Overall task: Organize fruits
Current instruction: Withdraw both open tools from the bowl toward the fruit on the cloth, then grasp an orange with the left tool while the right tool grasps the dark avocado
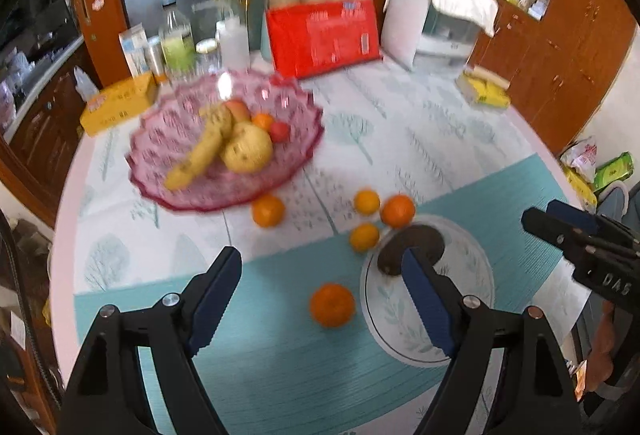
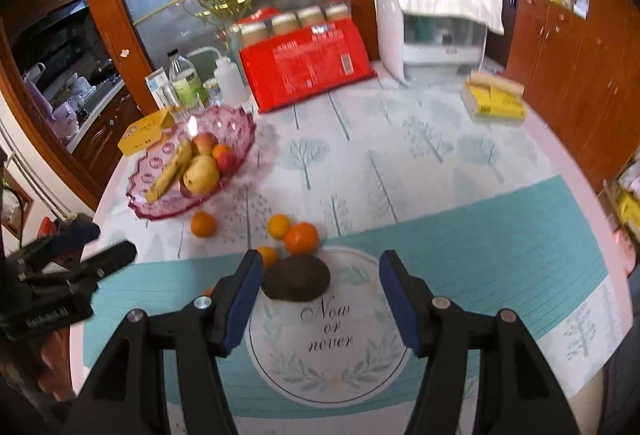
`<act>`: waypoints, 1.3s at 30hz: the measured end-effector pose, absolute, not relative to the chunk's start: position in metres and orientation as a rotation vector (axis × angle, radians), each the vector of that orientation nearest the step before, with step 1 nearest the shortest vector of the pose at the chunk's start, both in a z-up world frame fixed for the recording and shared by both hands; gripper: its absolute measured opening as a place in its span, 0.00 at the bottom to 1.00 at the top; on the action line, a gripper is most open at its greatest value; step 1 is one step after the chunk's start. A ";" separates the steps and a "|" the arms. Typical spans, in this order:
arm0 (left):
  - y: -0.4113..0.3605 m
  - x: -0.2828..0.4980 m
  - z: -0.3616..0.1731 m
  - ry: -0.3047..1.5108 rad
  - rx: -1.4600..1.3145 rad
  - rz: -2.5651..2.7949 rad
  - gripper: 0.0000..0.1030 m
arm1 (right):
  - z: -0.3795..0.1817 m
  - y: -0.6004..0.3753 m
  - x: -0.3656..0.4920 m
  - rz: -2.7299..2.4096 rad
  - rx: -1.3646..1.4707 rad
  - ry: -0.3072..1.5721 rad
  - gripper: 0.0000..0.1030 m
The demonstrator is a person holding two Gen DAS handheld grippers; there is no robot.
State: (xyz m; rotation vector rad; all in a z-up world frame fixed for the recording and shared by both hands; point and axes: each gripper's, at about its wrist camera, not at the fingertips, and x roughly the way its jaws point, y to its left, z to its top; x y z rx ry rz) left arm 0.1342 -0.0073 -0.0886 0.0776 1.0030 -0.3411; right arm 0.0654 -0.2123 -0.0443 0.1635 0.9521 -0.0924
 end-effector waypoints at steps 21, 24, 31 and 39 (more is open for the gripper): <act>-0.021 0.142 -0.212 1.209 -0.017 -0.191 0.79 | -0.160 -0.233 0.121 0.096 0.364 1.147 0.59; -0.025 0.144 -0.216 1.209 -0.020 -0.184 0.79 | -0.168 -0.237 0.127 0.124 0.412 1.156 0.60; -0.031 0.154 -0.224 1.223 -0.024 -0.178 0.79 | -0.181 -0.242 0.139 0.176 0.498 1.161 0.71; -0.033 0.163 -0.233 1.244 -0.055 -0.184 0.66 | -0.198 -0.234 0.149 0.233 0.555 1.190 0.74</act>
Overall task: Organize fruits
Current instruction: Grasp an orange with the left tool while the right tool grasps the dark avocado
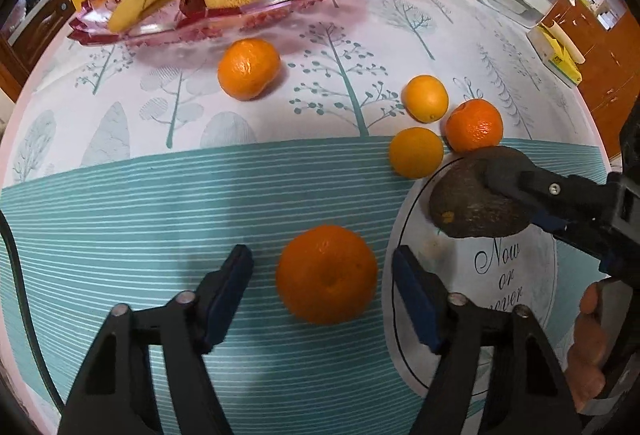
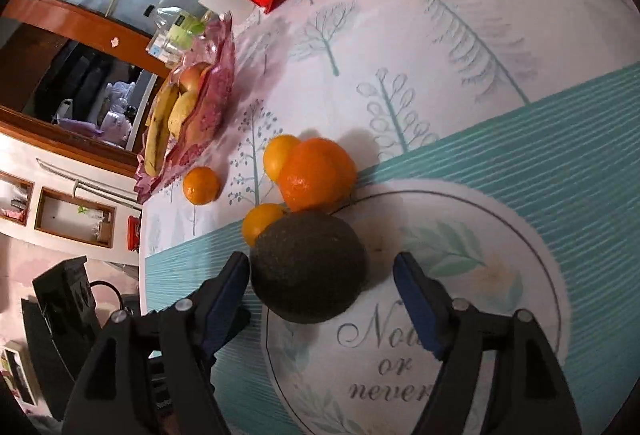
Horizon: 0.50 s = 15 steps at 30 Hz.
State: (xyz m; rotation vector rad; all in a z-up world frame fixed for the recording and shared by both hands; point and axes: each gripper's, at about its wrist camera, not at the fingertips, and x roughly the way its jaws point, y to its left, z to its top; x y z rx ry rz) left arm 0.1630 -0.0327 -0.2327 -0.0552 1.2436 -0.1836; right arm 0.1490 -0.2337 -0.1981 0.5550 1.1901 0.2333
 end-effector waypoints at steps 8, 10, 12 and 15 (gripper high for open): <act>-0.032 0.162 -0.231 1.235 -0.078 -0.190 0.43 | -0.197 -0.214 0.155 0.251 0.446 1.181 0.62; -0.032 0.161 -0.230 1.235 -0.079 -0.188 0.42 | -0.195 -0.211 0.153 0.252 0.416 1.174 0.61; -0.031 0.161 -0.230 1.238 -0.082 -0.188 0.42 | -0.192 -0.209 0.151 0.252 0.386 1.169 0.60; -0.029 0.159 -0.230 1.248 -0.092 -0.187 0.41 | -0.190 -0.206 0.147 0.250 0.351 1.169 0.60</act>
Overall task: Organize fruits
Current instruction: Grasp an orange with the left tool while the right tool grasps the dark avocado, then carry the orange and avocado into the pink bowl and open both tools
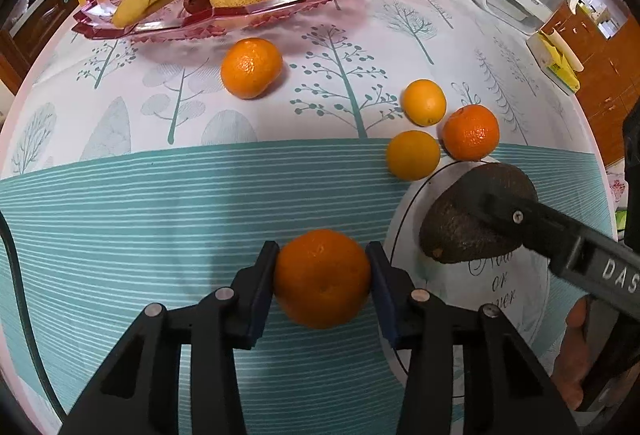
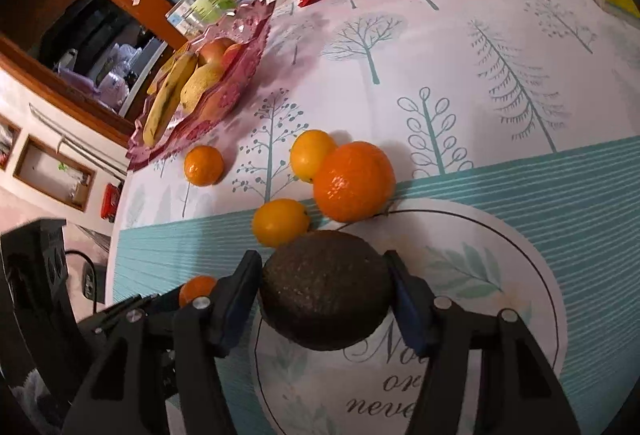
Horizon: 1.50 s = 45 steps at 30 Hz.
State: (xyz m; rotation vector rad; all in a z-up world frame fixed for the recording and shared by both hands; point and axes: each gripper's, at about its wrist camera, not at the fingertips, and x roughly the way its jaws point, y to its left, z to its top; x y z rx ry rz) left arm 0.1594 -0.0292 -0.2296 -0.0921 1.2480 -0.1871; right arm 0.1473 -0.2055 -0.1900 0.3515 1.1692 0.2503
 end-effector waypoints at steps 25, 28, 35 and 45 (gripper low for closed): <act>0.030 0.165 -0.105 1.119 -0.027 -0.167 0.41 | -0.055 -0.184 0.140 0.255 0.303 1.025 0.60; 0.049 0.182 -0.075 1.074 -0.013 -0.144 0.41 | -0.020 -0.172 0.157 0.276 0.292 0.979 0.60; 0.098 0.236 -0.003 0.970 0.013 -0.095 0.41 | 0.058 -0.133 0.207 0.307 0.227 0.859 0.60; 0.127 0.297 -0.006 0.935 0.057 -0.062 0.41 | 0.044 -0.058 0.293 0.310 0.200 0.899 0.60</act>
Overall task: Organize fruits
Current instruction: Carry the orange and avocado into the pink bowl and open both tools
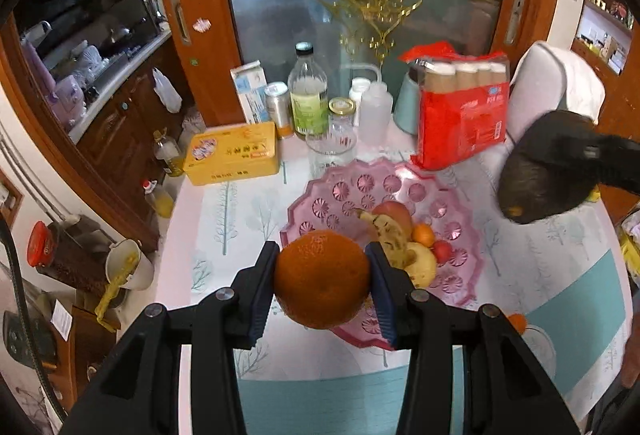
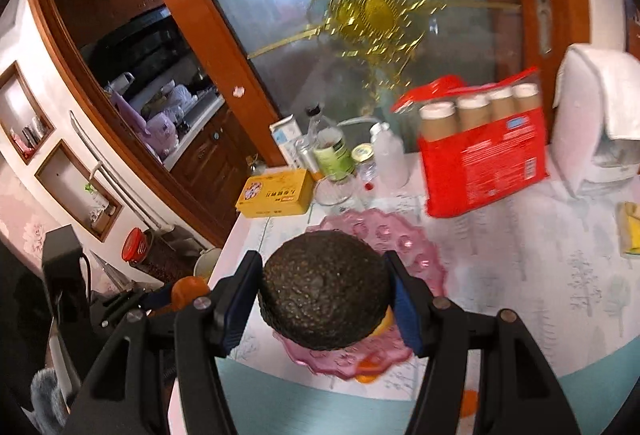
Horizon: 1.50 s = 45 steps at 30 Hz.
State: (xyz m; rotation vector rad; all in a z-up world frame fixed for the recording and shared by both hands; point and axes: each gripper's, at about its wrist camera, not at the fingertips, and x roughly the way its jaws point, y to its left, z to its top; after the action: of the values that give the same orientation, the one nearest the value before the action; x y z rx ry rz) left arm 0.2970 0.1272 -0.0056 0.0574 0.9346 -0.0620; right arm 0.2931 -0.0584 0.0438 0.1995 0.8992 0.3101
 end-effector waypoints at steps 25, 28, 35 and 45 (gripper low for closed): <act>0.129 0.364 -0.149 1.069 -0.140 -0.141 0.41 | -0.126 0.009 0.377 0.378 0.053 1.010 0.60; 0.130 0.365 -0.150 1.071 -0.150 -0.141 0.41 | -0.130 0.018 0.377 0.392 0.005 0.995 0.60; 0.133 0.364 -0.155 1.078 -0.164 -0.134 0.41 | -0.142 0.032 0.377 0.405 -0.046 1.000 0.60; 0.139 0.361 -0.167 1.121 -0.167 -0.110 0.42 | -0.143 0.032 0.375 0.422 -0.060 0.998 0.60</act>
State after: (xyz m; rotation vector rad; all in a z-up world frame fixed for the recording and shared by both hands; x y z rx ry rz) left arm 0.3614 0.1386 -0.1673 -0.1673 1.1207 -0.1105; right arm 0.3752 0.0317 -0.1434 -0.0596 0.9984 0.4217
